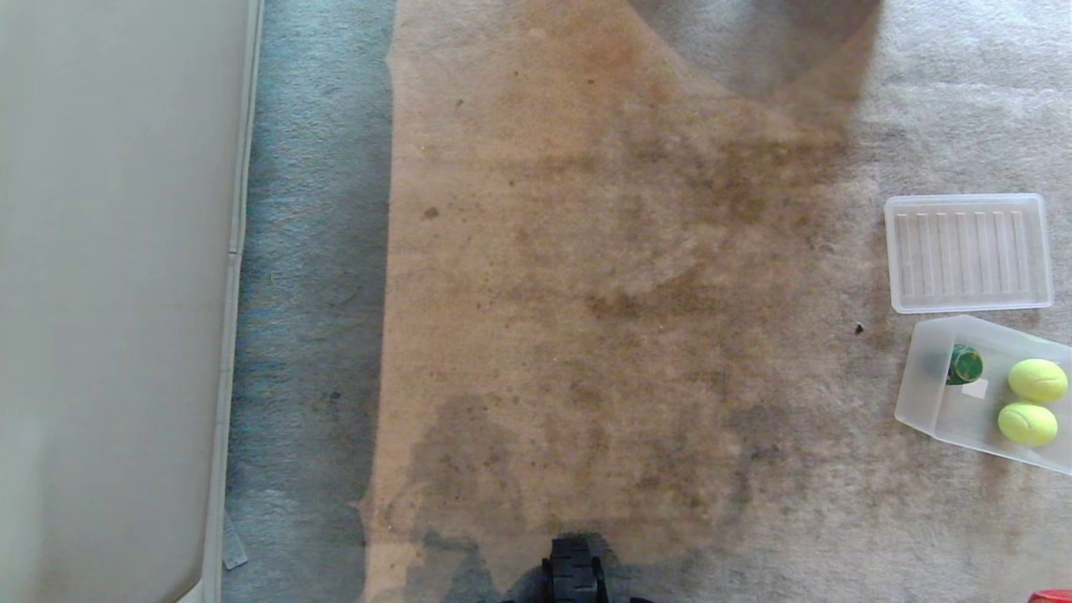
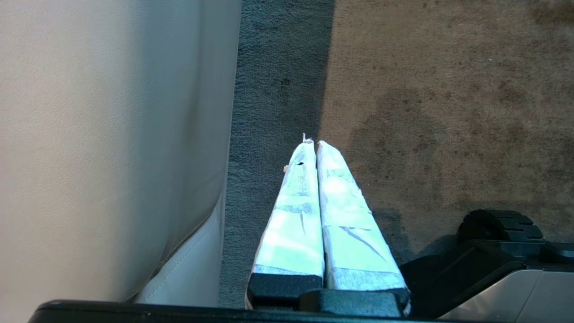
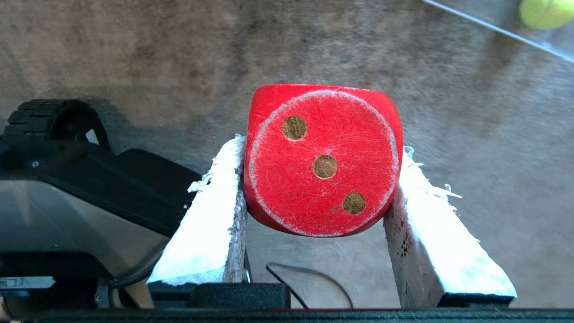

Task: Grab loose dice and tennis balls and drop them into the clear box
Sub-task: Put the toys in the box

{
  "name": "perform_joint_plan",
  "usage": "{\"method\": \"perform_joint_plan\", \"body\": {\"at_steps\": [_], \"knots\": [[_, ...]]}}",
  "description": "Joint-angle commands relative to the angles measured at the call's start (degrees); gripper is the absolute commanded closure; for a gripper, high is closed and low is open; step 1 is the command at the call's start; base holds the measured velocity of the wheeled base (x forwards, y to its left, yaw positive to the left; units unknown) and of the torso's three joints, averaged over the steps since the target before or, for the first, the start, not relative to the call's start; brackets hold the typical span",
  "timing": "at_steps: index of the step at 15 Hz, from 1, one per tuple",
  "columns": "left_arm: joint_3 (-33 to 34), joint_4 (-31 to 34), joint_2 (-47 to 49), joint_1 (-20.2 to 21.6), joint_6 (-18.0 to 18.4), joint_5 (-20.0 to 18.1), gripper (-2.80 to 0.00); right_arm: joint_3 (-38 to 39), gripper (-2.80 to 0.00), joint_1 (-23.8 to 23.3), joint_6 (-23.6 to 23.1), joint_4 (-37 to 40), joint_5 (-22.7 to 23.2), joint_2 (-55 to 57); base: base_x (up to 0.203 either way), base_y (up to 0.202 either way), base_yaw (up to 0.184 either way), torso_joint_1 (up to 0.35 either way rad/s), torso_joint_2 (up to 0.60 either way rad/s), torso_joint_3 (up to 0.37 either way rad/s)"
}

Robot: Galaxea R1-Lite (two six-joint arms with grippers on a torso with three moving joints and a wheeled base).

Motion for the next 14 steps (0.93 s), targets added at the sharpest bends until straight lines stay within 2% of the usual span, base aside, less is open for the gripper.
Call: {"method": "perform_joint_plan", "body": {"at_steps": [1, 7, 14], "knots": [[0.1, 0.0, 0.0, 0.0, 0.0, 0.0, 0.00, 2.2, 0.00, 0.1, -0.3, -0.8, 0.1, -4.1, 0.000, 0.000, 0.000, 0.000, 0.00, 0.000], [0.0, 0.1, 0.0, 0.0, -0.1, 0.0, 0.00, 2.0, 0.00, 3.8, -0.3, 1.6, 0.1, -20.1, 0.000, 0.000, 0.000, 0.000, 0.00, 0.000], [0.1, 0.0, 0.0, 0.0, 0.0, 0.0, 0.00, 2.2, 0.00, 4.1, 0.8, 2.1, -0.2, -19.8, 0.000, 0.000, 0.000, 0.000, 0.00, 0.000]]}}
